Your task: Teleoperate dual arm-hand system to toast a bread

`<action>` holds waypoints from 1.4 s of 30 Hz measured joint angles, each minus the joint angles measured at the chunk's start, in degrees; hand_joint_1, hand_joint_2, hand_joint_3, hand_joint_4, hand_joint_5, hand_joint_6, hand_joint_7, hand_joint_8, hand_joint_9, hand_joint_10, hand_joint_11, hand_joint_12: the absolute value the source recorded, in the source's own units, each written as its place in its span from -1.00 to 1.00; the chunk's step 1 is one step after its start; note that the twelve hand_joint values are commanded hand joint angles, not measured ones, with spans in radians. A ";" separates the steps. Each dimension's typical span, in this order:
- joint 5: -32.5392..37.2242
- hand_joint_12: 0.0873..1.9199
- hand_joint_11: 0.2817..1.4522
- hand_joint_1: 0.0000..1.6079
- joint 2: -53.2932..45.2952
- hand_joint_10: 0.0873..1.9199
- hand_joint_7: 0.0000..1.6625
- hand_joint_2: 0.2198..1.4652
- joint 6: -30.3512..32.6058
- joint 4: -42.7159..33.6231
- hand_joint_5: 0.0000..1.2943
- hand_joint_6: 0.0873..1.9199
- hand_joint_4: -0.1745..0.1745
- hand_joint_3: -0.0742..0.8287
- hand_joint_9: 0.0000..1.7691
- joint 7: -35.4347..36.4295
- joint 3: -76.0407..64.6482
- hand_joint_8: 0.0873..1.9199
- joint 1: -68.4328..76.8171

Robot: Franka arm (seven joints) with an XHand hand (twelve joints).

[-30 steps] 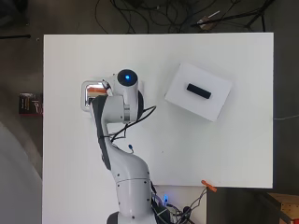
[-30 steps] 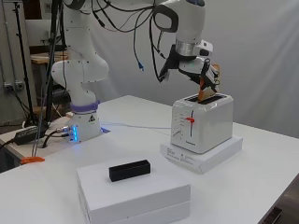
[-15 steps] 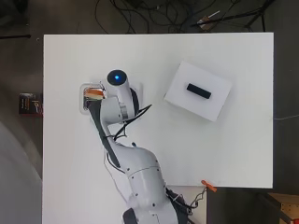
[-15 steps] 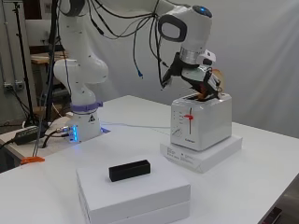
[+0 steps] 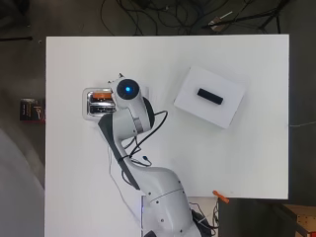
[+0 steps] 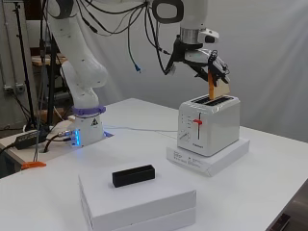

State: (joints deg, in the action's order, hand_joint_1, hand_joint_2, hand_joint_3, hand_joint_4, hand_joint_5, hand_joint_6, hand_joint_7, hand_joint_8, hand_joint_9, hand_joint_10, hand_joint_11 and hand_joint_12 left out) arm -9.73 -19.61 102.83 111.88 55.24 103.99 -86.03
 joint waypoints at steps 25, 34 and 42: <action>8.47 -1.00 -0.85 -0.99 3.29 -1.00 -0.64 0.23 -1.28 0.41 -0.74 -1.00 -0.62 -0.82 -0.54 7.86 -21.25 -1.00 18.56; 14.72 -1.00 -0.85 -1.00 7.84 -1.00 -0.62 0.34 0.58 0.17 -0.59 -1.00 -0.37 -0.81 -0.56 7.30 -27.89 -1.00 12.72; 10.21 -1.00 -0.85 -1.00 1.13 -1.00 -0.65 0.32 0.39 -3.03 -0.58 -1.00 -0.49 -0.83 -0.60 0.43 -44.97 -1.00 28.30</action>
State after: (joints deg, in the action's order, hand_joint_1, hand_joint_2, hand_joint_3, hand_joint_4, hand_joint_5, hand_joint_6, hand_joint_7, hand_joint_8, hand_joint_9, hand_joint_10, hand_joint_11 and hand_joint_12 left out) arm 0.47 -18.48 103.22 108.85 55.67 59.01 -57.72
